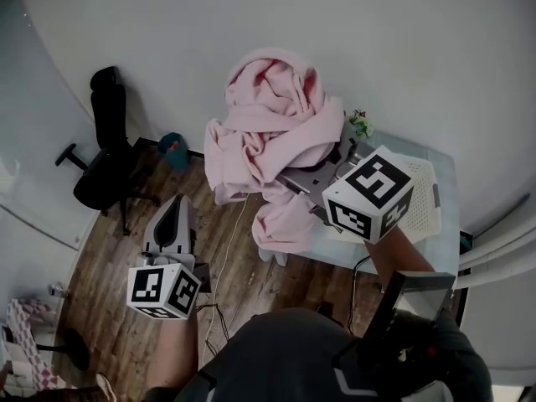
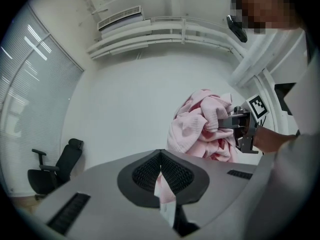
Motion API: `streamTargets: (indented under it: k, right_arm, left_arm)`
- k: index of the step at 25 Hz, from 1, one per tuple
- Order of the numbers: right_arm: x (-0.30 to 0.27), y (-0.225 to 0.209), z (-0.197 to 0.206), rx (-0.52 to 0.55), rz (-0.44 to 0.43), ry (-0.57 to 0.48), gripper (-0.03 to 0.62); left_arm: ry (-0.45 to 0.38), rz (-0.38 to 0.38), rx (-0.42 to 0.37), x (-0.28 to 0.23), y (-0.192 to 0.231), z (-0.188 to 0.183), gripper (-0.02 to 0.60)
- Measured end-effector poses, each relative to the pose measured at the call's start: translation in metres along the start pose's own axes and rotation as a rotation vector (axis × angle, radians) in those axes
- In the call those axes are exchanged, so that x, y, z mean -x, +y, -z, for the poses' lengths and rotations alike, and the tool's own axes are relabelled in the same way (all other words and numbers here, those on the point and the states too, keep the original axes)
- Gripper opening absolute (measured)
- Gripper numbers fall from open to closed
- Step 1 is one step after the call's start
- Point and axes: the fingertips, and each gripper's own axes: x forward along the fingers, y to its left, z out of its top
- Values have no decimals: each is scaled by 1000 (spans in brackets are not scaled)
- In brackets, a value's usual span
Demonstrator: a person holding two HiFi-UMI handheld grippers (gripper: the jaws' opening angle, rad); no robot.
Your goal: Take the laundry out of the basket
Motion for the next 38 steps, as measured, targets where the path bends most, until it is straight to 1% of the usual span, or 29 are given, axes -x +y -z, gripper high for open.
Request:
streamTargets:
  k: [4,7,11,19,22,24,26,30,34,38]
  right_arm:
    - [-45,61,19,-7,-52,12,333]
    - [-56,88,32,-19,-73,14,333]
    - [-63,88,45,-36,-105,16,333]
    - [-65,85,49,-49,-125,37,334]
    - [-67,84,56,-74,-117,40,334]
    - [-68,84,59,-92,-108,42,334]
    - [-69,84,61,-102,-97,44,334]
    - [-69,84,62,-108,-80,58,334]
    - [-71,82,72,-120,-66,84,334]
    - [-70,81,72,-92,-49,95,334]
  left_arm:
    - [-20,-54,23,46,55,16,11]
    - [-14,-71,21,66,69,25,11]
    - [-11,-105,16,64,72,29,11]
    - [8,-153,33,58,69,18,11]
    - [2,-179,56,54,74,16,11]
    - [4,-180,55,52,75,15,11]
    - [12,-180,47,51,76,13,11]
    - [32,-195,58,47,79,14,11]
    - [52,-213,69,40,88,19,11]
    - [60,-192,70,33,82,15,11]
